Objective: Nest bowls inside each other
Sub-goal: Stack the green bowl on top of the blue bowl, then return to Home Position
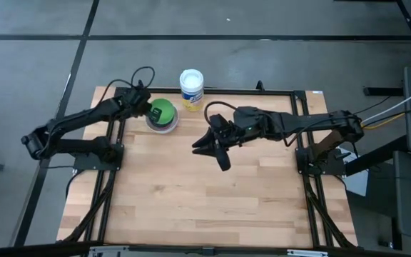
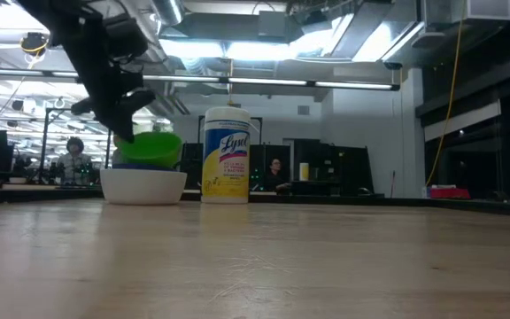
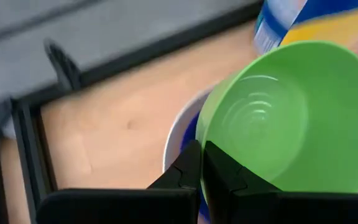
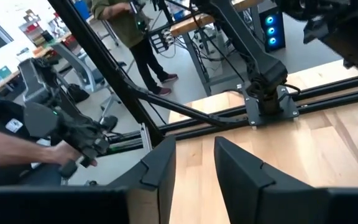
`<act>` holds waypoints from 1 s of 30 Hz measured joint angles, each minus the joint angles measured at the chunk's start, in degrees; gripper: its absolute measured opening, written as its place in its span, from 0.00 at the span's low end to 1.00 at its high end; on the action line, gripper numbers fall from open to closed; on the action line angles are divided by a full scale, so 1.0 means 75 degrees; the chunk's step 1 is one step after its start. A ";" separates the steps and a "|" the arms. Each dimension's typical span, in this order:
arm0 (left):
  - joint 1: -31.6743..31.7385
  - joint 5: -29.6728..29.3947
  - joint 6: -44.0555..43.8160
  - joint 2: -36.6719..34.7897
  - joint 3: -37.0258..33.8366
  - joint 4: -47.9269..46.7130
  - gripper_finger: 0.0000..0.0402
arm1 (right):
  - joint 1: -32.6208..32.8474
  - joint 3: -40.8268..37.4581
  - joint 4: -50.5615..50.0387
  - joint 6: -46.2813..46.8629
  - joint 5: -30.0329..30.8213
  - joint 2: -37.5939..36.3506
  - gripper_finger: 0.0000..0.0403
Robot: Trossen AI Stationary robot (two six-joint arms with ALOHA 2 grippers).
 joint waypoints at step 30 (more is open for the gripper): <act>0.0777 0.1653 0.0083 -0.0337 -0.0078 0.0917 0.42 | 0.0115 -0.0003 0.0890 0.0345 0.0296 -0.0287 0.33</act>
